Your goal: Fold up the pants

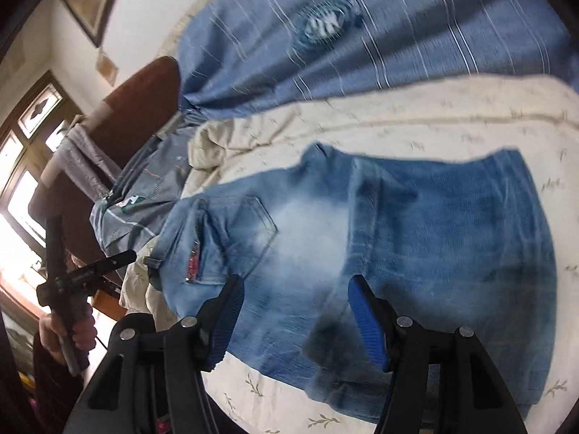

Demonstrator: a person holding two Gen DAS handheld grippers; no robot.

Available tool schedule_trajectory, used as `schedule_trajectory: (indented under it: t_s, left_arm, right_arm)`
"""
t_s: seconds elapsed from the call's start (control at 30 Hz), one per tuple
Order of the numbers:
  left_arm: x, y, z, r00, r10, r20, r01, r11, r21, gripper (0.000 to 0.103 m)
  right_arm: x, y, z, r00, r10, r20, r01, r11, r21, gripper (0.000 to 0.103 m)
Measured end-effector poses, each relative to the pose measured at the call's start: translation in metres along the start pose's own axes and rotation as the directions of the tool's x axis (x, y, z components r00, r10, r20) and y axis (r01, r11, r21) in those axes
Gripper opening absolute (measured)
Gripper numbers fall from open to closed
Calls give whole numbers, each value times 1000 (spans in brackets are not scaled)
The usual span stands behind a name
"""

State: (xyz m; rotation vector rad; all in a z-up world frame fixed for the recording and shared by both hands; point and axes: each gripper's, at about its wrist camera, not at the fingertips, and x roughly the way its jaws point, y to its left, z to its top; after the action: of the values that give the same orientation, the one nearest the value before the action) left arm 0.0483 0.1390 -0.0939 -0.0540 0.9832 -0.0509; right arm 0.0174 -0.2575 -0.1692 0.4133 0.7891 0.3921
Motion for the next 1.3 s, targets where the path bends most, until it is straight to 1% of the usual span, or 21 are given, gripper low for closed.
schedule_trajectory:
  t_s: [0.13, 0.27, 0.33, 0.4, 0.53, 0.6, 0.67, 0.73, 0.8, 0.83, 0.87, 0.9, 0.97, 1.07, 1.13, 1.17, 1.2, 1.23, 1.3]
  left_arm:
    - [10, -8, 0, 998, -29, -53, 29, 1000, -1, 86]
    - [23, -12, -5, 993, -68, -96, 65, 998, -27, 86]
    - [31, -13, -7, 986, -107, -129, 100, 993, -60, 86]
    - [37, -16, -10, 979, -139, -151, 129, 989, -74, 86]
    - [47, -25, -17, 973, -147, -179, 136, 988, -75, 86]
    - [55, -29, -20, 966, -158, -204, 144, 986, -81, 86]
    - [63, -28, -22, 960, -172, -223, 153, 983, -102, 86]
    - [67, -25, -24, 950, -213, -229, 183, 973, -144, 86]
    - [69, -22, -24, 938, -265, -222, 229, 958, -175, 66]
    - [69, -21, -23, 942, -256, -218, 220, 960, -176, 62]
    - [69, -21, -22, 946, -241, -215, 206, 963, -172, 52]
    - [71, -19, -22, 946, -240, -217, 204, 963, -177, 50]
    - [71, -12, -21, 939, -266, -215, 220, 951, -218, 48]
    - [70, -12, -21, 941, -263, -214, 215, 951, -221, 47]
    - [74, -10, -21, 936, -269, -227, 213, 946, -243, 57]
    - [77, -8, -23, 927, -290, -239, 223, 936, -272, 63]
    - [79, -6, -25, 921, -305, -242, 228, 927, -297, 63]
    - [80, -4, -26, 921, -310, -237, 231, 922, -310, 63]
    - [78, -5, -26, 925, -305, -227, 233, 927, -296, 61]
  right_arm:
    - [-6, 12, 0, 999, -16, 42, 18, 999, -47, 64]
    - [-15, 12, 2, 997, -1, 78, 6, 998, -59, 64]
    - [-19, 9, 3, 996, -5, 86, 10, 999, -51, 64]
    - [-21, 6, 4, 996, -11, 89, 14, 999, -39, 64]
    - [-25, 2, 5, 995, -16, 100, 19, 999, -26, 64]
    - [-25, 2, 5, 995, -17, 99, 20, 999, -25, 64]
    - [-24, 3, 5, 995, -22, 97, 25, 999, -28, 64]
    - [-23, 4, 5, 995, -27, 95, 30, 999, -31, 64]
    - [-23, 4, 5, 995, -35, 94, 39, 999, -34, 64]
    - [-23, 3, 5, 995, -38, 94, 41, 999, -31, 64]
    - [-23, 2, 5, 995, -41, 95, 44, 999, -27, 64]
    - [-24, 1, 5, 994, -46, 97, 48, 999, -22, 64]
    - [-26, -1, 6, 993, -48, 105, 49, 999, -9, 64]
    - [-27, -4, 6, 992, -55, 110, 55, 999, 4, 64]
    - [-27, -4, 6, 992, -59, 108, 58, 998, 5, 64]
    - [-27, -4, 6, 993, -60, 107, 59, 998, 5, 64]
    - [-27, -4, 6, 992, -63, 105, 63, 998, 3, 64]
    - [-26, -3, 6, 992, -66, 105, 66, 998, 0, 64]
    - [-25, -3, 5, 992, -73, 100, 74, 997, -6, 64]
